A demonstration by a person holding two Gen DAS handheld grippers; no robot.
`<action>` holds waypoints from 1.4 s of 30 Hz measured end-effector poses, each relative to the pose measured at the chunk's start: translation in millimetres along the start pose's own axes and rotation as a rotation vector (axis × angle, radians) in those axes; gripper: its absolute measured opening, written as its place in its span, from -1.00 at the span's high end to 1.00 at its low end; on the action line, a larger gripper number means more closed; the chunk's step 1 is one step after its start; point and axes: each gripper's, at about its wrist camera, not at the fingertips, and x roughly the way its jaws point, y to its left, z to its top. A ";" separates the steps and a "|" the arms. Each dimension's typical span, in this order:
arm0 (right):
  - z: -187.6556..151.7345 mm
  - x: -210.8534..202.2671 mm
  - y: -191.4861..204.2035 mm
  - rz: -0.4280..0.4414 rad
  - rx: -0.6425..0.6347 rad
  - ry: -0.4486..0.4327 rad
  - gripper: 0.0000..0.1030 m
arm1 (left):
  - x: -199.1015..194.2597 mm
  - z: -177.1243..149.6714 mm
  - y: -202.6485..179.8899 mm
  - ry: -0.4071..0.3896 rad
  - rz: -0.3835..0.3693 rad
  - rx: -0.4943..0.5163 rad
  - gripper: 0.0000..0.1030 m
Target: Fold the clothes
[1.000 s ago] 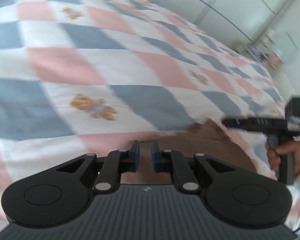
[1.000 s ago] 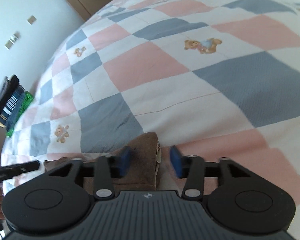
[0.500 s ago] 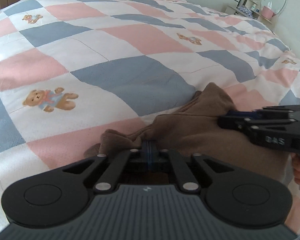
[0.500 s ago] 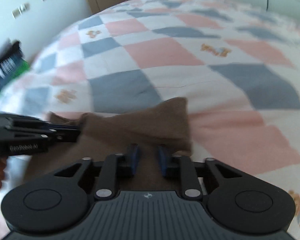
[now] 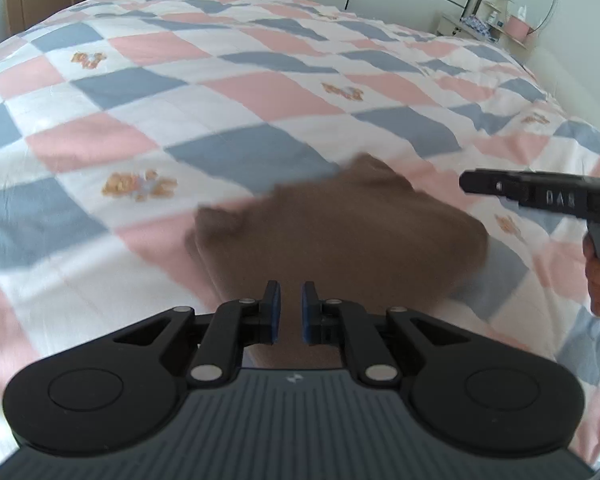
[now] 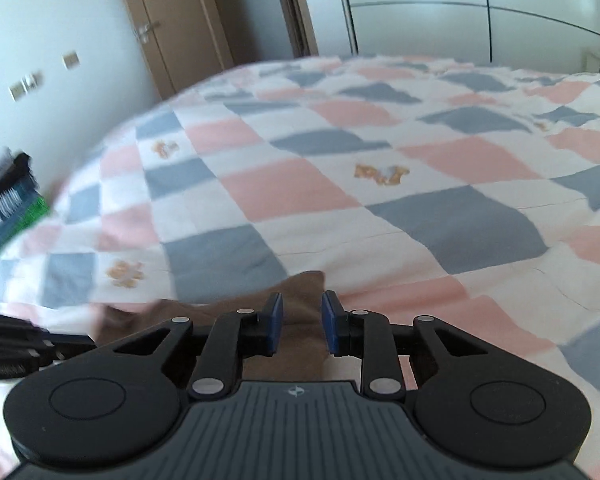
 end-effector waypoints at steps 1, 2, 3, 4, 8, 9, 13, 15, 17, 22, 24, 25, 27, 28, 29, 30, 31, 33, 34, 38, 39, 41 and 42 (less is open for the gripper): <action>-4.5 -11.8 5.0 0.000 -0.007 -0.001 0.48 | 0.5 -7.5 -3.9 0.012 0.009 -0.013 0.85; -11.8 -20.6 11.2 -0.006 -0.023 0.004 0.48 | 3.9 -15.5 -6.8 0.020 0.024 -0.024 0.85; -20.4 -26.2 16.8 -0.009 -0.038 0.017 0.48 | 9.7 -22.7 -8.2 0.024 0.042 -0.033 0.84; -30.1 -27.3 20.6 -0.011 -0.053 0.036 0.48 | 17.2 -29.0 -8.2 0.031 0.061 -0.041 0.83; -69.8 -3.4 25.3 -0.057 -0.156 0.088 0.49 | 32.6 -39.9 -8.3 0.028 0.117 -0.070 0.82; -77.6 9.3 23.3 -0.067 -0.184 0.108 0.48 | 30.1 -37.4 -9.6 0.027 0.130 -0.073 0.83; -71.8 23.5 21.0 -0.058 -0.206 0.121 0.48 | 7.3 -27.6 -16.7 0.046 0.182 -0.102 0.82; -62.0 9.8 24.4 -0.065 -0.206 0.114 0.48 | -3.4 -26.7 -22.9 0.055 0.200 -0.109 0.82; -54.7 -11.3 26.1 -0.054 -0.178 0.085 0.48 | -4.5 -30.0 -28.9 0.079 0.221 -0.115 0.82; -66.0 -22.1 29.1 -0.036 -0.175 0.121 0.37 | 24.7 -41.0 -34.0 0.214 0.307 -0.166 0.67; -75.2 -6.1 28.1 -0.047 -0.202 0.172 0.33 | 24.3 -38.6 -34.2 0.234 0.324 -0.200 0.67; -76.0 -1.1 26.9 -0.047 -0.206 0.179 0.32 | 21.4 -36.5 -35.4 0.239 0.335 -0.207 0.67; -68.0 -0.2 24.5 -0.039 -0.189 0.189 0.26 | 14.2 -31.5 -38.8 0.255 0.368 -0.214 0.67; -63.0 -3.1 23.6 -0.034 -0.176 0.191 0.23 | 10.3 -29.4 -40.7 0.265 0.379 -0.218 0.67; -57.9 -8.3 22.9 -0.029 -0.162 0.189 0.23 | 5.9 -27.1 -42.5 0.271 0.389 -0.224 0.66; -52.7 -13.5 22.2 -0.024 -0.148 0.188 0.19 | 1.9 -24.7 -44.3 0.273 0.398 -0.229 0.65; -48.2 -19.0 22.0 -0.021 -0.136 0.185 0.12 | -1.9 -22.6 -46.3 0.272 0.404 -0.232 0.60; -41.4 -29.9 22.9 -0.021 -0.123 0.186 0.02 | -8.8 -17.9 -50.9 0.266 0.416 -0.236 0.53; -38.4 -35.0 23.7 -0.024 -0.119 0.187 -0.06 | -11.3 -16.1 -52.8 0.263 0.420 -0.236 0.53; -31.0 -47.0 28.0 -0.037 -0.093 0.221 -0.41 | -17.1 -12.1 -59.4 0.268 0.421 -0.242 0.49; -30.7 -49.0 28.6 -0.036 -0.085 0.234 -0.41 | -17.8 -12.1 -60.8 0.268 0.422 -0.241 0.49; -32.0 -52.4 28.6 -0.035 -0.061 0.260 -0.45 | -19.1 -12.8 -63.1 0.269 0.425 -0.236 0.48; -33.0 -54.2 28.1 -0.033 -0.047 0.271 -0.49 | -19.8 -13.1 -63.9 0.269 0.424 -0.234 0.47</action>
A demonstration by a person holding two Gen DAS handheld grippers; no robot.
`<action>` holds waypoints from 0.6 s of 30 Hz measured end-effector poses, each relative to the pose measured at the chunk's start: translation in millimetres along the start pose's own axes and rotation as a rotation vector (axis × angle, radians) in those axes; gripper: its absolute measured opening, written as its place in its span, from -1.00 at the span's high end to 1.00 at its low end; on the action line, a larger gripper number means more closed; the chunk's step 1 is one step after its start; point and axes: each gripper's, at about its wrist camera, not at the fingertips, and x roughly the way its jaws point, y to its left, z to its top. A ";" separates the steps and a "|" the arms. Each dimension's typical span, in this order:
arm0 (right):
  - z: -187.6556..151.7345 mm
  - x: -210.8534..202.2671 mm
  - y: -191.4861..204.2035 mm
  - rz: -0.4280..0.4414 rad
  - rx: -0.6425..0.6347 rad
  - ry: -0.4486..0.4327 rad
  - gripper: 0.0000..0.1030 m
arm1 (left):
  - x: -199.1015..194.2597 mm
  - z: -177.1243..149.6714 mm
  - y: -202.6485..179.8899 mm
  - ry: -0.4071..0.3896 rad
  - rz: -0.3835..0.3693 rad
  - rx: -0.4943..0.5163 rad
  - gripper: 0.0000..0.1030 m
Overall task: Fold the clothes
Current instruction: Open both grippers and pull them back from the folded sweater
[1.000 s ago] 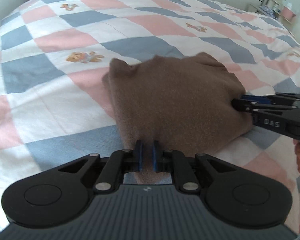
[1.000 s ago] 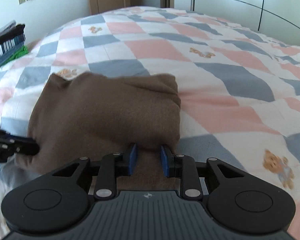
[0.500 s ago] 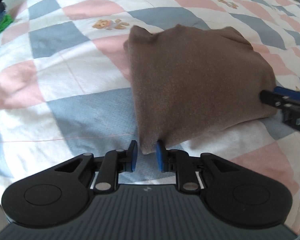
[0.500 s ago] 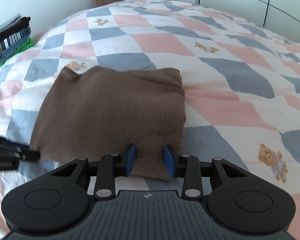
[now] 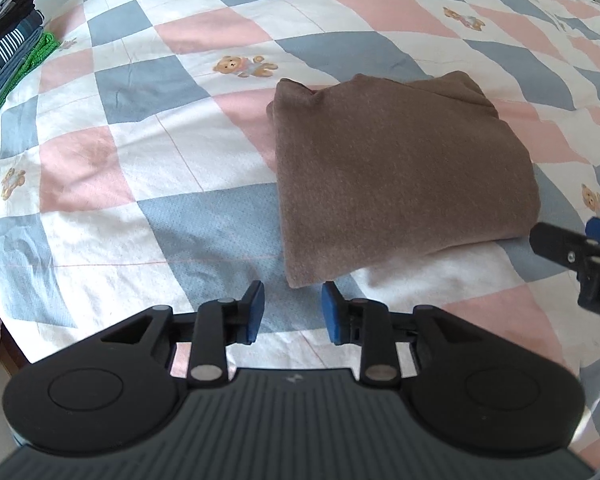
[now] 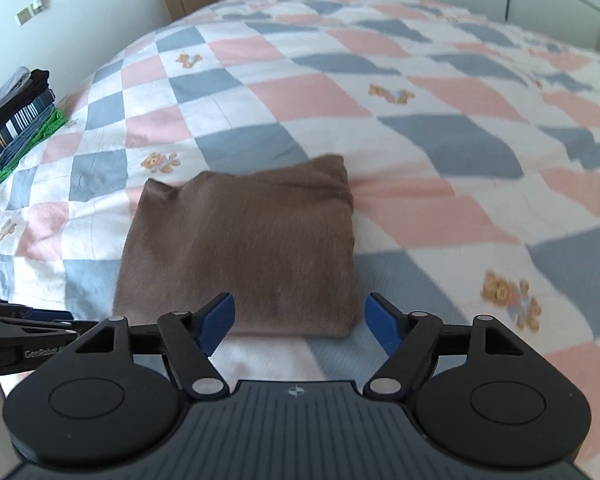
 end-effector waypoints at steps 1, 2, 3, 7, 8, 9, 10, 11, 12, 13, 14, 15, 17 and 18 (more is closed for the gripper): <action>-1.8 -1.4 -0.8 0.004 0.014 0.010 -0.52 | -0.7 -0.6 -0.5 0.000 0.001 0.000 0.46; -3.6 -2.8 -1.8 0.007 0.028 0.017 -0.52 | -1.2 -1.1 -1.0 0.001 0.002 0.001 0.45; -5.4 -4.2 -2.9 0.007 0.041 0.023 -0.53 | -1.6 -1.8 -1.7 0.002 0.004 0.004 0.45; -11.8 -9.5 -7.7 -0.001 0.084 0.041 -0.56 | -2.5 -4.3 -1.6 0.008 0.004 0.009 0.43; -12.9 -10.6 -8.7 -0.004 0.090 0.044 -0.56 | -2.6 -4.9 -1.8 0.009 0.004 0.010 0.42; -13.5 -11.7 -9.6 -0.006 0.094 0.045 -0.57 | -2.7 -5.4 -2.0 0.010 0.004 0.011 0.42; -14.1 -12.9 -10.4 -0.009 0.097 0.046 -0.57 | -2.6 -5.9 -2.3 0.012 0.003 0.012 0.41; -14.6 -13.9 -10.9 -0.011 0.098 0.046 -0.57 | -2.3 -6.4 -2.7 0.014 0.003 0.014 0.41; -14.9 -14.9 -11.4 -0.013 0.099 0.045 -0.60 | -1.8 -6.9 -3.0 0.017 0.004 0.016 0.41; -15.1 -15.7 -12.0 -0.014 0.101 0.044 -0.61 | -1.3 -7.3 -3.6 0.019 0.005 0.018 0.41; -15.4 -16.4 -12.6 -0.015 0.103 0.042 -0.61 | -0.9 -7.6 -4.2 0.020 0.005 0.020 0.41; -15.7 -16.9 -13.2 -0.016 0.104 0.041 -0.61 | -0.5 -7.6 -4.4 0.022 0.004 0.023 0.41; -16.2 -16.9 -13.9 -0.020 0.107 0.041 -0.61 | 0.5 -7.4 -4.6 0.024 0.003 0.028 0.40; -16.4 -16.8 -14.1 -0.021 0.110 0.042 -0.61 | 1.0 -7.2 -5.0 0.025 0.003 0.031 0.40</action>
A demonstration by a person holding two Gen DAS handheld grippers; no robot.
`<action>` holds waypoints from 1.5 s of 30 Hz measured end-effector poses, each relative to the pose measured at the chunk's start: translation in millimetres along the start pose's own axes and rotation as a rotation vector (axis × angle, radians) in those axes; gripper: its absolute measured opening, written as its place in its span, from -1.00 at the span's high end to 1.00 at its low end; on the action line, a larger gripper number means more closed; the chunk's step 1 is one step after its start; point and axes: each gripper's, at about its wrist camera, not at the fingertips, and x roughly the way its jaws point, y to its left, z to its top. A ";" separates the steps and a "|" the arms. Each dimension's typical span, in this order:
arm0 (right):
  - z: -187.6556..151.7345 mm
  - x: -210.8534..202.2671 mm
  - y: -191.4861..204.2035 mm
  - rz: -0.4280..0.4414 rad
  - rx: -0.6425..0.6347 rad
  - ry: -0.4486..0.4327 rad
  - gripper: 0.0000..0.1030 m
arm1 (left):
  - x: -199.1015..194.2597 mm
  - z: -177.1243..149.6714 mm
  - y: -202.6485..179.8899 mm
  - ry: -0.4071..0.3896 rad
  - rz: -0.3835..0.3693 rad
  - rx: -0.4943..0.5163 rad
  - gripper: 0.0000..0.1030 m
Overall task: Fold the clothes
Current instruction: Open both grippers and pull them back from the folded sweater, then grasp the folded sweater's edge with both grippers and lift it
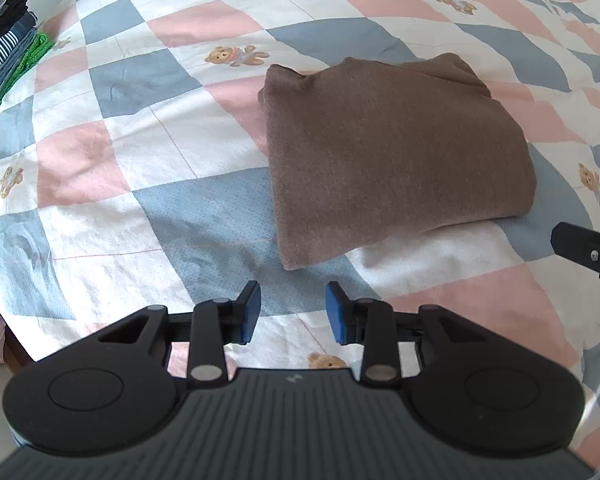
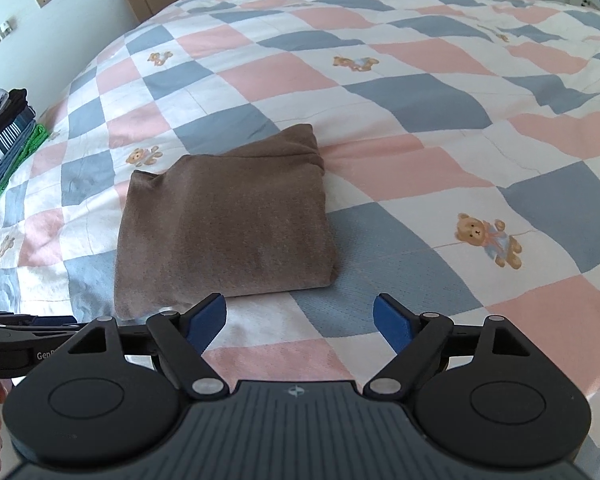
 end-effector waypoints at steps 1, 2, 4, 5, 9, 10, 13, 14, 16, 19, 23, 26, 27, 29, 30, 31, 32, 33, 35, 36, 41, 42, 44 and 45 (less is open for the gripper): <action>-0.2 0.3 -0.1 -0.001 0.003 0.001 -0.61 | 0.4 0.3 -0.3 0.001 0.000 0.002 0.39; -0.3 0.6 -0.2 -0.001 0.005 0.002 -0.61 | 0.7 0.6 -0.4 0.001 0.000 0.003 0.38; -0.7 1.3 -0.1 -0.001 0.008 0.004 -0.61 | 1.7 2.1 -0.5 0.000 -0.001 0.006 0.37; -0.8 1.5 -0.1 -0.001 0.010 0.005 -0.61 | 2.4 2.8 -0.4 0.001 -0.002 0.007 0.37; -0.7 3.3 0.3 -0.002 0.012 0.008 -0.62 | 5.0 5.2 -0.4 0.003 -0.004 0.013 0.35; -0.5 4.1 0.3 -0.003 0.013 0.011 -0.62 | 5.6 5.5 -0.2 0.004 -0.004 0.015 0.35; -0.2 6.6 0.5 -0.006 0.016 0.015 -0.62 | 8.5 7.3 0.9 0.010 -0.006 0.017 0.34; 0.0 7.6 0.7 -0.007 0.017 0.016 -0.62 | 9.8 8.0 1.4 0.012 -0.006 0.017 0.34; 0.5 9.7 1.3 -0.008 0.017 0.019 -0.63 | 12.2 9.4 2.3 0.016 -0.007 0.019 0.33; 1.7 13.4 2.6 -0.011 0.017 0.026 -0.63 | 16.4 12.2 3.1 0.023 -0.009 0.022 0.32; 4.0 19.2 4.3 -0.016 0.019 0.036 -0.63 | 20.6 17.6 7.8 0.026 -0.027 0.022 0.22; 6.6 24.5 4.9 -0.020 0.020 0.042 -0.64 | 21.8 21.8 20.5 0.018 -0.093 -0.003 -0.04; 8.0 26.5 4.6 -0.021 0.019 0.044 -0.64 | 22.2 22.9 30.0 0.013 -0.146 -0.027 -0.07; 12.3 30.3 2.3 -0.011 0.012 0.042 -0.64 | 24.6 25.7 49.9 0.003 -0.246 -0.086 -0.17; 15.1 32.1 -0.5 0.012 0.009 0.035 -0.64 | 27.2 27.0 61.7 0.000 -0.292 -0.122 -0.17; 18.5 34.1 -4.6 0.042 0.009 0.026 -0.65 | 30.1 28.5 72.3 -0.005 -0.330 -0.155 -0.17; 22.6 36.4 -10.5 0.073 0.015 0.017 -0.65 | 34.1 30.5 81.9 -0.011 -0.366 -0.189 -0.18; 27.6 38.8 -17.7 0.108 0.032 0.008 -0.66 | 39.4 33.3 90.2 -0.016 -0.399 -0.221 -0.18; 39.2 46.5 -36.8 0.196 0.093 -0.001 -0.68 | 50.5 39.4 105.7 -0.025 -0.465 -0.283 -0.18; 45.2 52.0 -46.7 0.234 0.131 0.000 -0.68 | 57.3 43.0 110.2 -0.033 -0.499 -0.305 -0.18; 70.9 88.2 -82.3 0.369 0.250 0.051 -0.66 | 98.1 61.1 114.2 -0.009 -0.634 -0.366 -0.20; 74.2 95.9 -85.4 0.385 0.257 0.066 -0.65 | 106.3 64.1 113.7 -0.002 -0.650 -0.375 -0.20; 79.2 111.3 -91.4 0.419 0.281 0.098 -0.65 | 118.0 68.2 113.7 -0.004 -0.687 -0.384 -0.20; 81.0 118.4 -94.0 0.437 0.296 0.112 -0.65 | 122.9 69.8 114.1 -0.006 -0.709 -0.387 -0.20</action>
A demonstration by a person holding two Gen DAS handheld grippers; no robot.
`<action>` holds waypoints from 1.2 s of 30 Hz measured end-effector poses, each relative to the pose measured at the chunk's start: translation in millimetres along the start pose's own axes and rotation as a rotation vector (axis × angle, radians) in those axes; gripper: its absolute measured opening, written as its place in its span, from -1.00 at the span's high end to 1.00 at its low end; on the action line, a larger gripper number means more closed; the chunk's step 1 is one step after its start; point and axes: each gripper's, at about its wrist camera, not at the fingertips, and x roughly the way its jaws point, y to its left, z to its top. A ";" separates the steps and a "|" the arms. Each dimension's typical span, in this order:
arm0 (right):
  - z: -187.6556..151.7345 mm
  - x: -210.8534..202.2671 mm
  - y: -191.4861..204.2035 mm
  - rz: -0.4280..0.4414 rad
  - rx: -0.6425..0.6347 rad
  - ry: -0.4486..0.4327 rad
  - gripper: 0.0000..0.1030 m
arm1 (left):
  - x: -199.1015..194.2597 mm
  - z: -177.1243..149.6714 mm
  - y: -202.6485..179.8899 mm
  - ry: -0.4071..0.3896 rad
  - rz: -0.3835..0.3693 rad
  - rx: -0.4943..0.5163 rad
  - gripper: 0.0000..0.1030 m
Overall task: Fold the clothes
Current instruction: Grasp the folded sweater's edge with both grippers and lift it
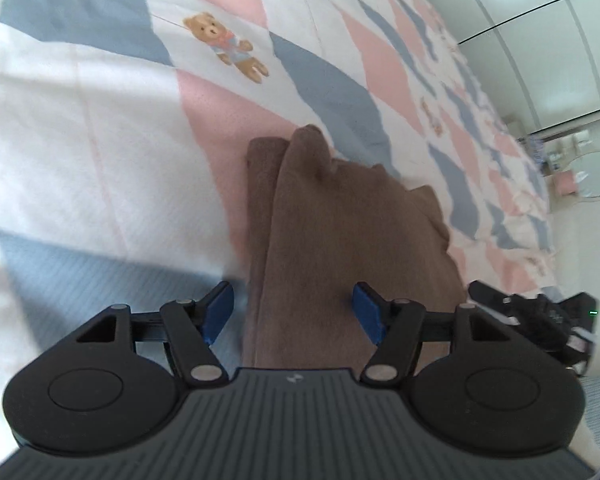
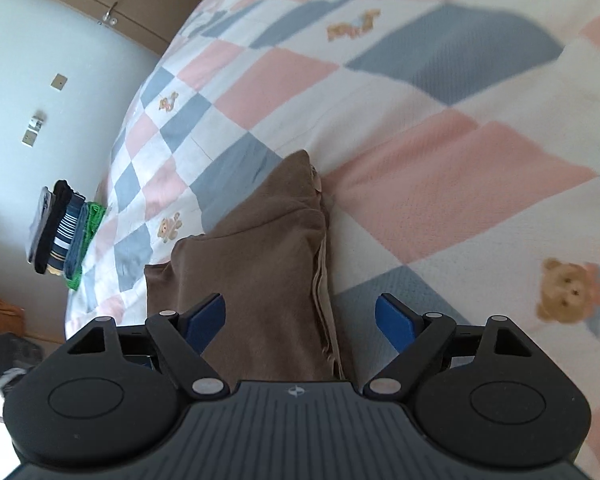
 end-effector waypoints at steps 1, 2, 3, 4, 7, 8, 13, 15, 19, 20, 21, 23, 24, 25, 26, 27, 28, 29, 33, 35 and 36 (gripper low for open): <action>2.8 5.1 -4.1 0.018 0.017 0.012 -0.65 | 3.2 2.2 2.7 0.004 -0.024 -0.005 -0.20; 5.5 10.4 -8.3 0.037 0.033 0.026 -0.65 | 6.9 4.6 5.5 0.009 -0.050 -0.010 -0.20; 7.9 15.3 -11.9 0.057 0.044 0.039 -0.65 | 10.3 6.7 8.6 0.014 -0.075 -0.016 -0.20; 10.0 19.9 -14.9 0.079 0.051 0.052 -0.66 | 13.4 8.6 11.6 0.017 -0.099 -0.021 -0.20; 16.2 34.4 -23.9 0.125 0.054 0.099 -0.67 | 23.0 14.0 16.4 0.027 -0.159 -0.020 -0.15; 18.5 38.9 -26.2 0.139 0.051 0.113 -0.67 | 26.2 15.1 16.5 0.030 -0.169 -0.012 -0.10; 28.9 55.6 -33.4 0.200 0.052 0.164 -0.62 | 36.0 14.3 11.9 0.038 -0.179 0.045 0.26; 31.4 61.1 -32.4 0.212 0.031 0.184 -0.40 | 38.4 13.1 9.5 0.039 -0.175 0.052 0.52; 27.8 71.7 -26.1 0.199 0.064 0.203 0.20 | 29.5 9.7 -0.2 0.009 -0.145 0.063 0.79; 26.0 71.0 -20.8 0.179 0.057 0.192 0.24 | 23.9 7.5 -3.8 -0.001 -0.140 0.066 0.80; 24.4 68.4 -16.2 0.163 0.056 0.179 0.29 | 17.3 4.8 -6.7 -0.009 -0.140 0.063 0.81; 20.3 58.2 -8.6 0.143 0.066 0.148 0.37 | -1.1 -3.4 -14.5 -0.029 -0.136 0.063 0.81; 18.0 52.1 -4.7 0.138 0.070 0.133 0.40 | -13.7 -9.1 -19.3 -0.046 -0.133 0.069 0.81; 15.5 45.3 -0.2 0.144 0.081 0.122 0.41 | -27.5 -15.3 -23.3 -0.061 -0.132 0.066 0.81; 12.6 37.5 6.1 0.154 0.091 0.117 0.42 | -43.6 -22.3 -26.2 -0.074 -0.131 0.055 0.81; 9.2 29.3 13.5 0.161 0.091 0.113 0.42 | -59.9 -29.4 -28.7 -0.087 -0.130 0.040 0.81; 5.1 20.6 21.7 0.166 0.087 0.111 0.42 | -76.8 -37.5 -30.6 -0.098 -0.127 0.017 0.81; -0.2 11.2 31.1 0.171 0.085 0.112 0.42 | -95.2 -46.6 -32.3 -0.109 -0.123 -0.005 0.81; -28.1 -24.5 72.3 0.191 0.092 0.143 0.42 | -172.6 -85.9 -39.4 -0.161 -0.082 -0.070 0.81; -46.2 -41.8 96.0 0.198 0.085 0.161 0.42 | -207.0 -104.4 -38.4 -0.179 -0.063 -0.112 0.81; -56.3 -49.3 107.9 0.203 0.081 0.171 0.42 | -224.9 -113.1 -36.2 -0.188 -0.052 -0.130 0.81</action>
